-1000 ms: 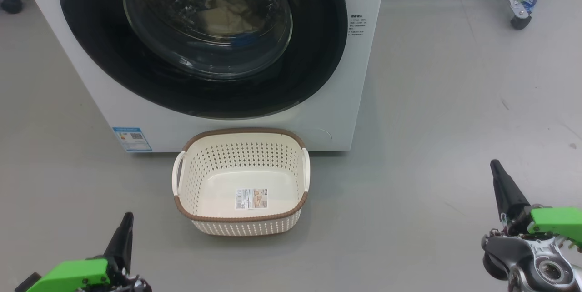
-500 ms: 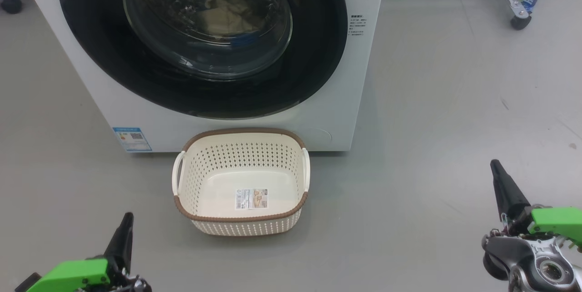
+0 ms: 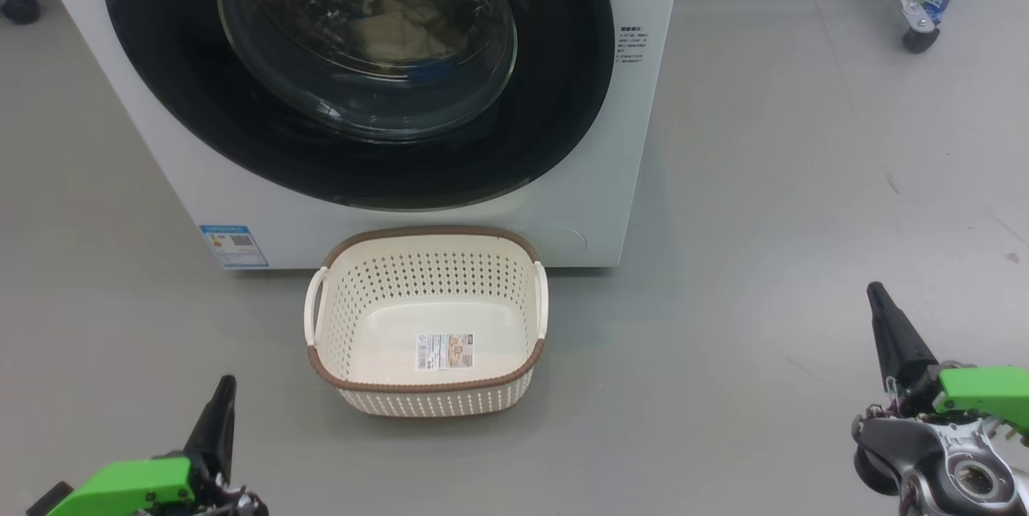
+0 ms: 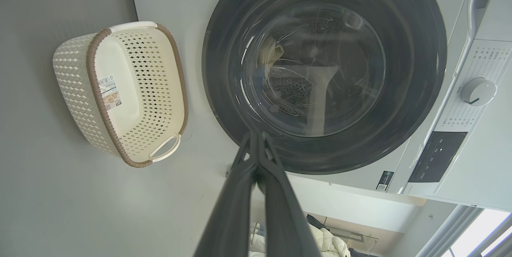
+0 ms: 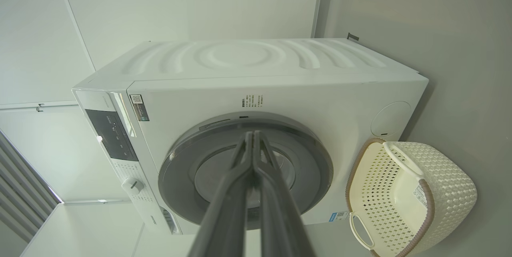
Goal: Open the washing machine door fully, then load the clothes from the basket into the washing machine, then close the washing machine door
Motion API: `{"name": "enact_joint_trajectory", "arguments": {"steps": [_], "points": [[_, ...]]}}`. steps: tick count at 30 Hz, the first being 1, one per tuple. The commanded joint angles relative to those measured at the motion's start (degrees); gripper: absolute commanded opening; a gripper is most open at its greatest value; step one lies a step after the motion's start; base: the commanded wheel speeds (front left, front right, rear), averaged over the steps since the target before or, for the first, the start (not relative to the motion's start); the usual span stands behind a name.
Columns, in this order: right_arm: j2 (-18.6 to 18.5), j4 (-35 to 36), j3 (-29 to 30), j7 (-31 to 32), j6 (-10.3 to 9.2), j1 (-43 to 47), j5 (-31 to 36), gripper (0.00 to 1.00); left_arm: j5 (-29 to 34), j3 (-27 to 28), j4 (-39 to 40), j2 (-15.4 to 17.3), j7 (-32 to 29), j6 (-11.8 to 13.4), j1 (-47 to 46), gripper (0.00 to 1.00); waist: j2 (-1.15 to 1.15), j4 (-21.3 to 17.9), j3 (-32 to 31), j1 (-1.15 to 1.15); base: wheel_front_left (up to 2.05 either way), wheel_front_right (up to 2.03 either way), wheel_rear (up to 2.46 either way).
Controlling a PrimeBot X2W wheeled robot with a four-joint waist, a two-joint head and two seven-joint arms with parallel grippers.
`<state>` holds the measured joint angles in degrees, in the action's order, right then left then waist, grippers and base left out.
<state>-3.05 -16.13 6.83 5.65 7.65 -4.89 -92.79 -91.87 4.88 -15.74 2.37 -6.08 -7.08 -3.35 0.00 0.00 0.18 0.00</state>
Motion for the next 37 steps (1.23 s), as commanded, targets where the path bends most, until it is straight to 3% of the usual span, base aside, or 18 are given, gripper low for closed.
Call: {"name": "enact_joint_trajectory", "arguments": {"steps": [1,37], "points": [[-0.3,2.1,-0.9,0.3,-0.16,-1.2,0.1,0.0,-0.3,1.6,1.7,0.5,-0.4,-0.4,-2.8,0.0,0.0,0.0,0.0,0.0,0.0,0.0,0.0],[-0.1,2.1,-0.6,0.6,-0.16,-1.3,0.3,0.0,-0.3,1.6,1.7,0.5,-0.4,-0.4,-2.8,0.0,0.0,0.0,0.0,0.0,0.0,0.0,0.0]]}}
